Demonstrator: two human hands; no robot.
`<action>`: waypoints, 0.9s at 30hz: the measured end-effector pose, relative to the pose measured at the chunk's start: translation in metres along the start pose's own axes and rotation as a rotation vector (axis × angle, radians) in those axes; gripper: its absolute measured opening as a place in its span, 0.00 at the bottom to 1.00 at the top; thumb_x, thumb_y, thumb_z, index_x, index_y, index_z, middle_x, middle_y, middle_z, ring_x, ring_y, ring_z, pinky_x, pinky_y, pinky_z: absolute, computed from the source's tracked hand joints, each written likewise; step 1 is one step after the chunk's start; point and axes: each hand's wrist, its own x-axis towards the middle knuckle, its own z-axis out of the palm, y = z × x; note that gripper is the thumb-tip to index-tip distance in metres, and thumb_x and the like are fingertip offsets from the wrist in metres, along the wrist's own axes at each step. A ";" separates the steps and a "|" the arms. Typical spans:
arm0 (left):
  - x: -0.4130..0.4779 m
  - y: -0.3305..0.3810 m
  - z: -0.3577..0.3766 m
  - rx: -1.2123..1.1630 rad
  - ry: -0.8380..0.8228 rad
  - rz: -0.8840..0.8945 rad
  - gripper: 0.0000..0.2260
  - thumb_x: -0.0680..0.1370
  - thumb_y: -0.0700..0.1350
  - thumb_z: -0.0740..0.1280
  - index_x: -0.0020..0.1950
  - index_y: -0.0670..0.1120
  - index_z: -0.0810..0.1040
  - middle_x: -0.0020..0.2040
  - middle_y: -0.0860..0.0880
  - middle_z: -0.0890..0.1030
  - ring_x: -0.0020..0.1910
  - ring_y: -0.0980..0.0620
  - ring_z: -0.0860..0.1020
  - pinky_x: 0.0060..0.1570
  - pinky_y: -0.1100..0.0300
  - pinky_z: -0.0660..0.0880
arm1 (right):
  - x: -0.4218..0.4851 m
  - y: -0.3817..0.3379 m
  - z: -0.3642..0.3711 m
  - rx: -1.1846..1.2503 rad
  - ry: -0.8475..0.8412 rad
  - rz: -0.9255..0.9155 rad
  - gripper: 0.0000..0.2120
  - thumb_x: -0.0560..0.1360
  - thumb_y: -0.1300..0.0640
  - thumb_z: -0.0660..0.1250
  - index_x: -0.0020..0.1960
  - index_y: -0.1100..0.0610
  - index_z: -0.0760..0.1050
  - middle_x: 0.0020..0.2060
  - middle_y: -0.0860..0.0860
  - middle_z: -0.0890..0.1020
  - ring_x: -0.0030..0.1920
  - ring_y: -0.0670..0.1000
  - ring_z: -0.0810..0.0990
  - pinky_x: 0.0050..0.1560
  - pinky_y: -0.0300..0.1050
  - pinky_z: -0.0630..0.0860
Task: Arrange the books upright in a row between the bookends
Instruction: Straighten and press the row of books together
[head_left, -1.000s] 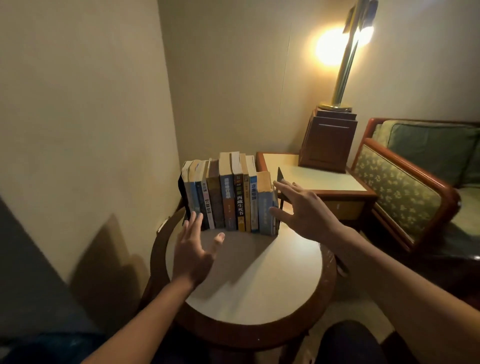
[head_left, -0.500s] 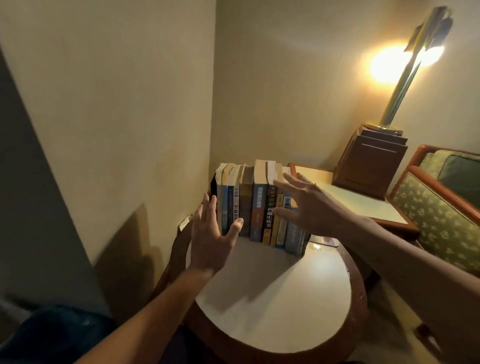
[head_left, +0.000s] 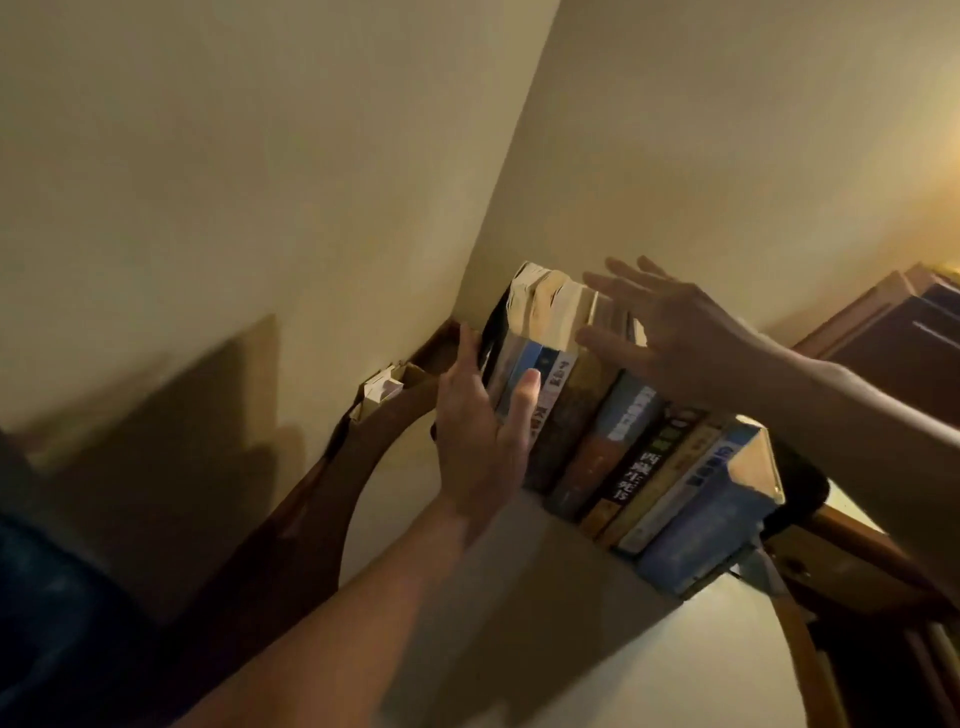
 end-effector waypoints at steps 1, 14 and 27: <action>0.004 -0.005 0.006 -0.047 0.022 0.022 0.35 0.78 0.66 0.56 0.81 0.51 0.56 0.76 0.51 0.66 0.75 0.54 0.63 0.72 0.46 0.67 | 0.014 0.001 0.003 -0.015 -0.052 0.018 0.40 0.73 0.29 0.51 0.81 0.46 0.54 0.80 0.52 0.58 0.79 0.57 0.55 0.76 0.60 0.57; 0.009 -0.018 0.080 0.020 0.463 0.142 0.38 0.76 0.70 0.56 0.72 0.40 0.67 0.63 0.47 0.75 0.63 0.49 0.74 0.63 0.40 0.68 | 0.094 0.011 0.032 0.131 -0.144 -0.021 0.18 0.83 0.46 0.52 0.67 0.52 0.71 0.67 0.52 0.73 0.60 0.53 0.70 0.59 0.50 0.66; 0.017 -0.032 0.089 0.095 0.531 0.179 0.37 0.77 0.70 0.55 0.69 0.39 0.69 0.60 0.45 0.74 0.60 0.48 0.74 0.61 0.42 0.68 | 0.093 0.007 0.034 -0.182 -0.194 -0.150 0.13 0.86 0.48 0.47 0.63 0.46 0.68 0.53 0.46 0.70 0.68 0.53 0.64 0.65 0.48 0.61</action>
